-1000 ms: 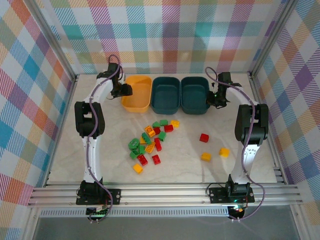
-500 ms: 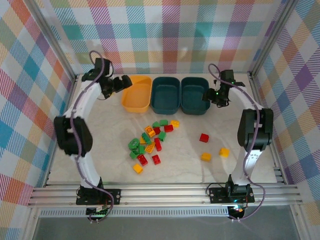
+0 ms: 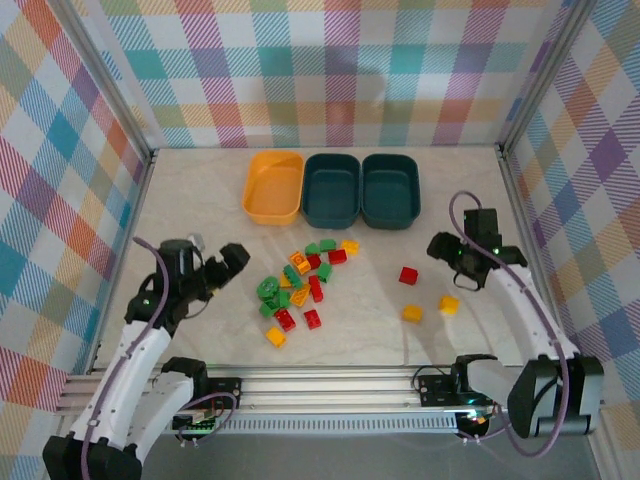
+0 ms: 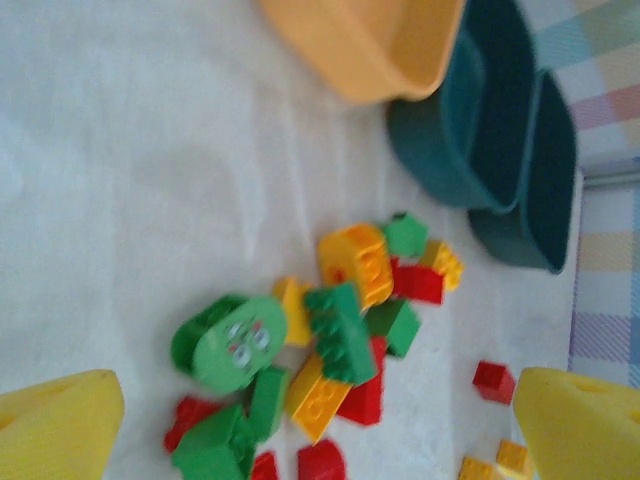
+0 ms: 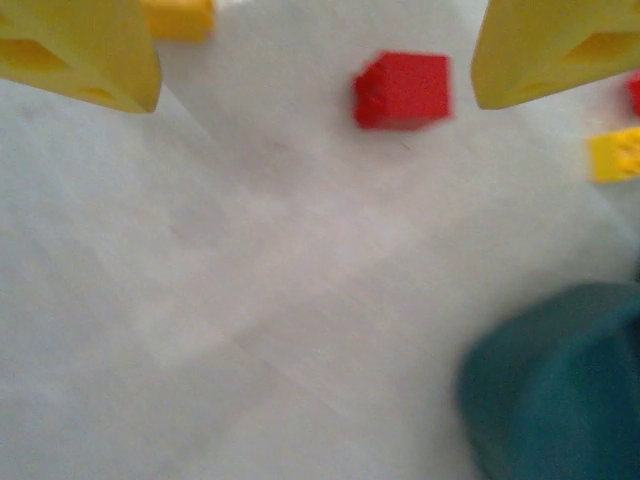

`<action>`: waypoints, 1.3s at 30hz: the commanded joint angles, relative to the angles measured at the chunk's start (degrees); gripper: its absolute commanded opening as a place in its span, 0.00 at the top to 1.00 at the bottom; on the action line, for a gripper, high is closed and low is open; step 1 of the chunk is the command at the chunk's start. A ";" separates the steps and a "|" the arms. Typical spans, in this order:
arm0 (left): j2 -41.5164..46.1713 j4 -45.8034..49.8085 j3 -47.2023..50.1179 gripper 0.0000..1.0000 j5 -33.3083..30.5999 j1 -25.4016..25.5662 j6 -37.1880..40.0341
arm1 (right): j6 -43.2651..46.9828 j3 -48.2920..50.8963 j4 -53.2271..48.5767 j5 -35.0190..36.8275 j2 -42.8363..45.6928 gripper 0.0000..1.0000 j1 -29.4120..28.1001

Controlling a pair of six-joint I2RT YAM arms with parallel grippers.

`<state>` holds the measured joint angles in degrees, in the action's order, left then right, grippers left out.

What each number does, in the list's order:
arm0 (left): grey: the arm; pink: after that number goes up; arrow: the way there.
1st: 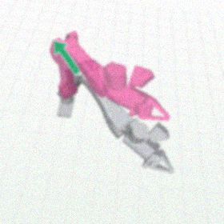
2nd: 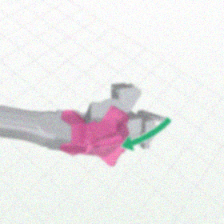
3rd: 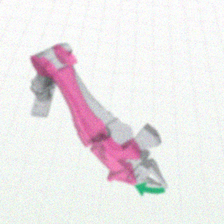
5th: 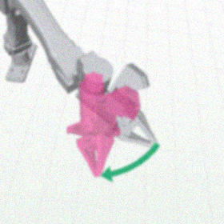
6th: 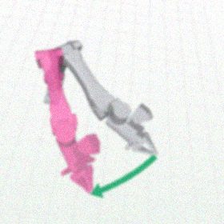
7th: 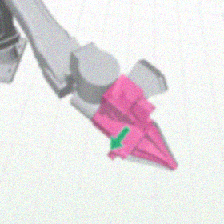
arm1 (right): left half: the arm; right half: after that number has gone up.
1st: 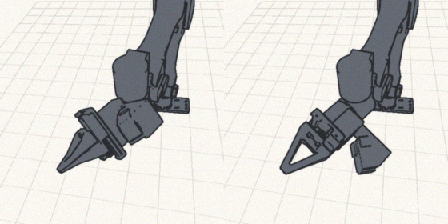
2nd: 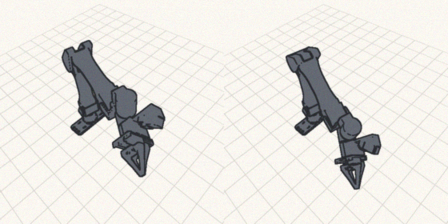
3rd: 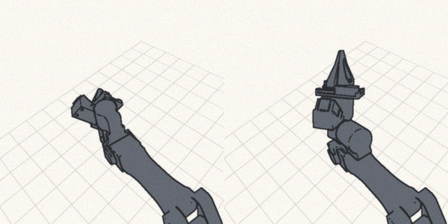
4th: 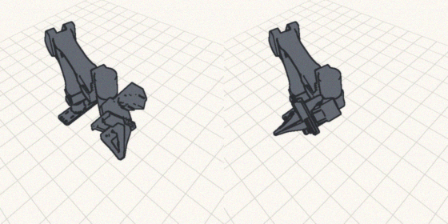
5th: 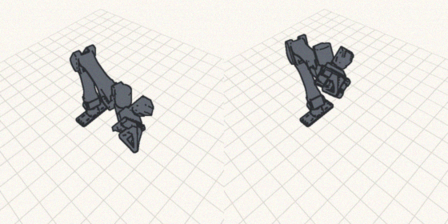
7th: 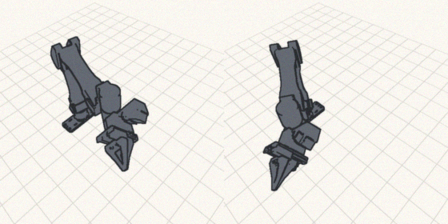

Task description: Sort the legos into containers by color

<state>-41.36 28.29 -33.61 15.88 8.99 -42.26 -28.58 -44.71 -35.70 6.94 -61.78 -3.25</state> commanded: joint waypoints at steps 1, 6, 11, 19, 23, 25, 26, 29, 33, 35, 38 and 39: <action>4.05 -4.37 4.96 0.00 4.91 0.88 -5.06 | -2.96 3.77 -5.10 5.13 3.43 0.15 -0.27; 4.22 -4.09 5.89 0.00 7.92 1.29 -3.34 | -6.64 7.74 -6.59 1.53 1.36 0.20 -0.27; 3.17 -2.67 4.83 0.00 8.57 1.32 -0.92 | -8.15 8.98 -5.67 0.18 -4.09 0.24 -0.27; -0.37 0.46 2.39 0.00 8.95 1.36 1.11 | -8.40 9.31 -5.19 -2.35 -8.83 0.40 -0.35; -1.84 1.25 1.79 0.00 9.29 1.34 1.40 | -7.40 9.62 -4.12 -3.65 -10.72 0.47 -0.48; -2.80 1.07 1.76 0.00 8.93 1.33 0.95 | -7.24 9.03 -3.90 -4.03 -11.45 0.50 -0.56; -3.57 1.15 1.26 0.00 9.26 1.30 0.70 | -7.13 8.81 -3.63 -4.30 -11.68 0.51 -0.50; -6.11 2.22 -0.72 0.00 10.49 1.30 0.84 | -6.35 7.59 -3.98 -4.60 -13.45 0.57 -0.60; -8.95 4.42 -2.83 0.00 10.15 1.29 2.34 | -6.56 6.96 -4.13 -5.69 -13.32 0.67 -0.66; -10.29 6.07 -3.76 0.00 10.12 1.29 3.50 | -6.21 6.10 -4.24 -6.31 -11.97 0.70 -0.84; -11.71 8.09 -3.79 0.00 10.29 1.33 4.30 | -5.15 3.97 -4.78 -6.39 -10.82 0.72 -1.27; -11.78 8.27 -3.31 0.00 10.75 1.31 4.10 | -5.09 2.94 -5.05 -6.79 -10.61 0.73 -1.63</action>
<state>-52.58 32.60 -36.21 25.08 9.78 -39.79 -34.96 -38.20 -39.94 1.85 -74.04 -4.16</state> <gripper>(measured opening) 0.999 0.416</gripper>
